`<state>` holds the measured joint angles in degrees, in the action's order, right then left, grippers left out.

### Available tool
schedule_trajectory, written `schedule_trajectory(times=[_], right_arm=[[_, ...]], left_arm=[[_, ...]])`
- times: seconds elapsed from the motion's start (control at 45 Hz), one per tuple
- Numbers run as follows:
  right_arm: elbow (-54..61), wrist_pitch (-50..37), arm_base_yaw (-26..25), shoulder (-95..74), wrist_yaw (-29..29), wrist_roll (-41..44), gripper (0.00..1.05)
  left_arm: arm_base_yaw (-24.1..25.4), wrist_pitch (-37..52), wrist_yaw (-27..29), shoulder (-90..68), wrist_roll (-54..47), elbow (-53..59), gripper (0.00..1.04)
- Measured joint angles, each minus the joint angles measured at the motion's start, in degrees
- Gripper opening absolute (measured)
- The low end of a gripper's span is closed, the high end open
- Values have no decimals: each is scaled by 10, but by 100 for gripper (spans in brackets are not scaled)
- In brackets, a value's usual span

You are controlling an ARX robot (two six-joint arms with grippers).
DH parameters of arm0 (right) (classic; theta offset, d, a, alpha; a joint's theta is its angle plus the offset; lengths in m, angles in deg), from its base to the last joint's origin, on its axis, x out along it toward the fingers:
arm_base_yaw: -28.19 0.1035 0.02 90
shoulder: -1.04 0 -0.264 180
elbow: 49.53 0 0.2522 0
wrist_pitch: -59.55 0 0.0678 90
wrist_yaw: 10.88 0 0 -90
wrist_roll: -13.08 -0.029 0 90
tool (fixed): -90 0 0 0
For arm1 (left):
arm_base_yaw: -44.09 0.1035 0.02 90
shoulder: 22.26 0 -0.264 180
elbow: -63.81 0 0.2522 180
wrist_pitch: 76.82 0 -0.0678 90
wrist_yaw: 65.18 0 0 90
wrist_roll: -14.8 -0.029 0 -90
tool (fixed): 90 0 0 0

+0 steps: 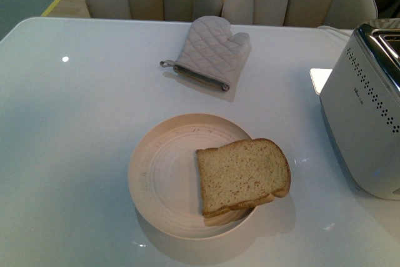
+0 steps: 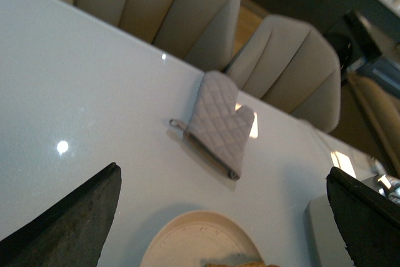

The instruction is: Put bread into toaster

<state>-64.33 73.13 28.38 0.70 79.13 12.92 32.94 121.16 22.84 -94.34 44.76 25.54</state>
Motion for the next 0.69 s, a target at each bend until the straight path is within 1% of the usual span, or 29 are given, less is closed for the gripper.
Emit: schedule_trajectory(times=[0.156, 0.2, 0.222, 0.244, 0.289, 0.311, 0.333, 0.378, 0.4, 0.422, 0.467, 0.511, 0.644, 0.689], right_arm=[[0, 0, 0, 0, 0, 0, 96], [0, 0, 0, 0, 0, 0, 96], [0, 0, 0, 0, 0, 0, 96], [0, 0, 0, 0, 0, 0, 96], [0, 0, 0, 0, 0, 0, 96], [0, 0, 0, 0, 0, 0, 96], [0, 0, 0, 0, 0, 0, 96], [0, 0, 0, 0, 0, 0, 96], [0, 0, 0, 0, 0, 0, 96], [0, 0, 0, 0, 0, 0, 96], [0, 0, 0, 0, 0, 0, 96], [0, 0, 0, 0, 0, 0, 96], [0, 0, 0, 0, 0, 0, 96], [0, 0, 0, 0, 0, 0, 96]], left_arm=[[41, -119, 8, 260, 17, 66, 98], [47, -131, 12, 303, 22, 77, 98], [46, -125, 24, 316, 12, 80, 96], [44, -101, 53, 325, -25, 87, 91], [45, -72, 78, 339, -109, 104, 81], [47, -70, 80, 344, -130, 111, 77], [50, -70, 80, 350, -174, 120, 72], [54, -70, 74, 362, -226, 139, 61], [59, -71, 65, 367, -238, 144, 57], [74, -73, 38, 376, -250, 151, 52], [95, -75, 24, 389, -268, 160, 43], [108, -78, 26, 403, -277, 168, 33], [109, -96, 20, 443, -289, 191, 3], [109, -102, 20, 455, -291, 196, 3]])
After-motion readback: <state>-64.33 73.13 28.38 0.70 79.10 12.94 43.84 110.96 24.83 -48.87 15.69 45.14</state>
